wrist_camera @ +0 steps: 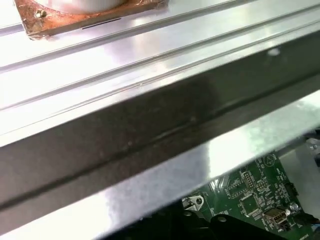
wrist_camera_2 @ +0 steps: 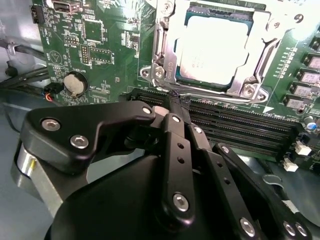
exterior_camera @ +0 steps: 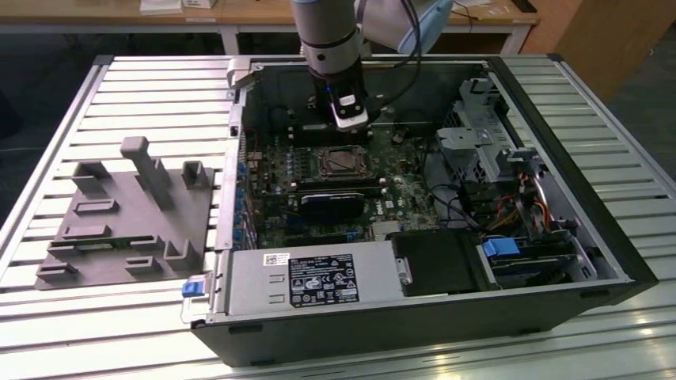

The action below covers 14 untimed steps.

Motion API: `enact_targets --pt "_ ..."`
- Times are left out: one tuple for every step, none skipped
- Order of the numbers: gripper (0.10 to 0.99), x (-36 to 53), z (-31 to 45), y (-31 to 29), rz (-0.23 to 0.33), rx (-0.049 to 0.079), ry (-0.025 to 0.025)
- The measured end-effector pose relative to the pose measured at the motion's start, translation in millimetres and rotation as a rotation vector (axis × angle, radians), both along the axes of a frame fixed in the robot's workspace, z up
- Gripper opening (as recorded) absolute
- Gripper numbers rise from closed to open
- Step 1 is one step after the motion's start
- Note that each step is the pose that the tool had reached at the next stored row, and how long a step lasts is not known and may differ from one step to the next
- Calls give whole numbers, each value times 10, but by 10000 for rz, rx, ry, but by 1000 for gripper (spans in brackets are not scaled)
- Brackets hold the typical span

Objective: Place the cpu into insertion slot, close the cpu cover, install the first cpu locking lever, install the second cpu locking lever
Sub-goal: 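Install the first cpu locking lever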

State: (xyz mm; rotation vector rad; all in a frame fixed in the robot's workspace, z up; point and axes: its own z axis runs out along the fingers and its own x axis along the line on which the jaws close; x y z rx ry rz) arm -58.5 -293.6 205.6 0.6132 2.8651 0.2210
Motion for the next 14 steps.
enact_targets --pt "102 0 0 0 0 1 0" --pt "102 0 0 0 0 0 0" --pt "102 0 1 0 0 -1 1" --pt "102 0 1 0 1 -1 8" --pt "102 2 0 0 2 -7 79" --pt "102 6 -1 0 1 -21 213" --pt "102 10 -3 0 0 -40 360" --pt "102 15 -5 0 0 -73 501" --pt "102 20 -7 0 0 -114 619" --pt "102 24 -7 -1 -2 -171 721" --pt "102 25 -8 -1 -5 -238 782" --pt "102 25 -8 -1 -9 -315 811" --pt "102 25 -9 -1 -11 -388 823" --pt "102 26 -10 -3 -12 -452 827"
